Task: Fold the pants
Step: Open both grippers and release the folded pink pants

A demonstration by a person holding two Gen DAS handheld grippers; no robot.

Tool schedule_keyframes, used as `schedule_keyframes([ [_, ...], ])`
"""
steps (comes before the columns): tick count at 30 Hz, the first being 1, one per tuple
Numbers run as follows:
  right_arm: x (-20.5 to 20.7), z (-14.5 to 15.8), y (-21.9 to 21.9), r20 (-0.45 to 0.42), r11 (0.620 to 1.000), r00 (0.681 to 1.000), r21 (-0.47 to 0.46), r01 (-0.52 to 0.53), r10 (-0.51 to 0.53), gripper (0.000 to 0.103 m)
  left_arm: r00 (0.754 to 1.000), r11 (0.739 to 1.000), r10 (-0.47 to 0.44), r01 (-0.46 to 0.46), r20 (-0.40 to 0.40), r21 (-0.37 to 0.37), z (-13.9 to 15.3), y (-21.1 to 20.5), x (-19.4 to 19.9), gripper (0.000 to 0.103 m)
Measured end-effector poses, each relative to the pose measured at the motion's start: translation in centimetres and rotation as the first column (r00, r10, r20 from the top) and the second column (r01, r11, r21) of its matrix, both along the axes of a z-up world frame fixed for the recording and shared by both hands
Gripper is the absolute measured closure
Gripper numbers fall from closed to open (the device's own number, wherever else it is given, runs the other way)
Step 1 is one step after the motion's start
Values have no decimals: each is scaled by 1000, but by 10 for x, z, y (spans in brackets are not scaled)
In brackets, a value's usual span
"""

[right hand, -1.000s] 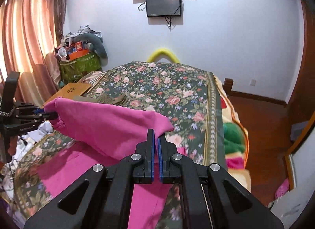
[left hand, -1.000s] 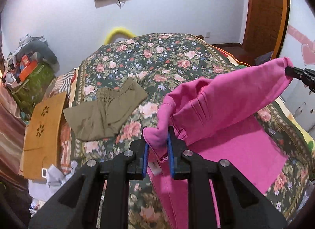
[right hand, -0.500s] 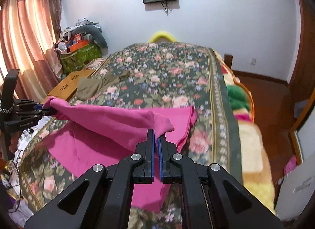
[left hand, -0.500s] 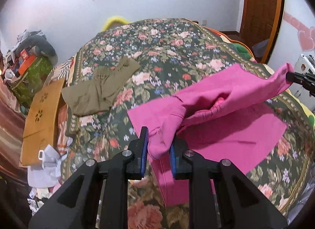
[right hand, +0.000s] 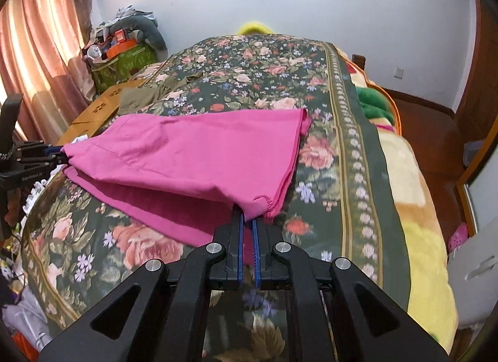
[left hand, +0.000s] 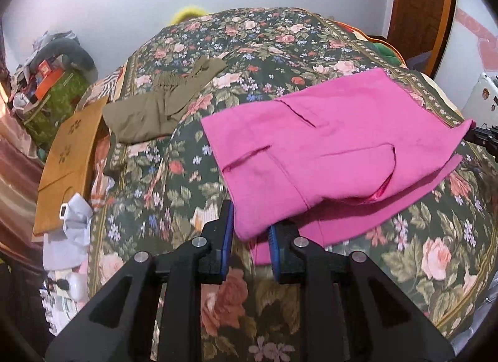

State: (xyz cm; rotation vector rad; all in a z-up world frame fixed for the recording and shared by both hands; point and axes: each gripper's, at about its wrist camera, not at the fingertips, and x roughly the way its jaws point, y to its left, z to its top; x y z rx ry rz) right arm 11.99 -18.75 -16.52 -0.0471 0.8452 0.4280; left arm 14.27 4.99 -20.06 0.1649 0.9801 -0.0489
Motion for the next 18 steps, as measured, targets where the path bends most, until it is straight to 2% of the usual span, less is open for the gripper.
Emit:
schedule_keyframes([
  [5,-10,0,-5,-17,1000,1000,-6,22,-22,95,1000,999,30,-30,2,-31,4,6,-14,77],
  [7,-14,2,-8,-16,999,999,-4,32,-32,88,999,999,40,-40,3,-36,7,8,-17,75],
  [9,-20,7,-9,-2,999,999,-6,38,-38,74,999,998,51,-51,7,-33,11,10,-22,73],
  [11,-26,13,-9,21,999,999,-13,38,-38,65,998,998,57,-57,21,-30,18,10,-26,70],
  [13,-29,20,-7,47,999,998,-19,33,-32,59,997,998,62,-61,36,-27,25,10,-28,59],
  [15,-32,27,-3,68,999,997,-26,20,-18,55,996,997,66,-64,58,-37,36,9,-29,38],
  [17,-33,33,4,82,1000,997,-25,-1,3,51,995,997,67,-64,75,-53,44,7,-29,28],
  [18,-33,35,9,89,1000,996,-23,-13,15,44,994,996,68,-63,81,-59,47,5,-28,24],
])
